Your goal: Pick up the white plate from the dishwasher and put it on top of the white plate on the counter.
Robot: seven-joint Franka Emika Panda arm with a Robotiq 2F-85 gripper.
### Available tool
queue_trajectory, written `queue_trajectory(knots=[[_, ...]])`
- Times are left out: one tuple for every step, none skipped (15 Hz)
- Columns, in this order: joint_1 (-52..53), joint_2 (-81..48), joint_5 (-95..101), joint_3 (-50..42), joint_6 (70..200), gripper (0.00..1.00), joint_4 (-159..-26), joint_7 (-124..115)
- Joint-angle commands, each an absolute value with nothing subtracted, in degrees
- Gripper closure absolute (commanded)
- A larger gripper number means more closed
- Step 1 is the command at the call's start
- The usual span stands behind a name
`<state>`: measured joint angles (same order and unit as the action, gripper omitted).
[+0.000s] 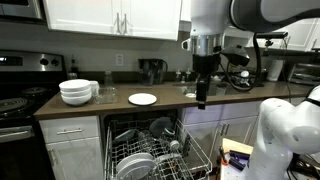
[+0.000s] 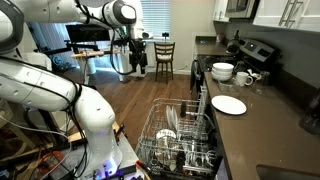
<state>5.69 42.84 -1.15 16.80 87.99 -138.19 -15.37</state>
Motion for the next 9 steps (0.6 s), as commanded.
queue_trajectory(knots=[[5.3,33.1,4.2,14.2,93.5,0.00,-134.1,-8.8],[5.3,31.0,5.8,13.2,95.3,0.00,-133.2,-7.0],[5.3,28.3,7.5,11.8,98.0,0.00,-132.1,-4.3],[5.4,26.1,8.6,10.6,100.0,0.00,-131.0,-2.2],[5.5,23.0,9.3,8.8,103.2,0.00,-129.5,0.9],[5.7,20.2,9.2,7.2,106.3,0.00,-128.2,3.9],[5.9,17.3,8.5,5.8,109.0,0.00,-126.6,7.2],[6.1,14.8,7.5,4.7,111.1,0.00,-125.1,10.3],[6.4,11.4,5.8,3.4,114.0,0.00,-123.4,14.0]])
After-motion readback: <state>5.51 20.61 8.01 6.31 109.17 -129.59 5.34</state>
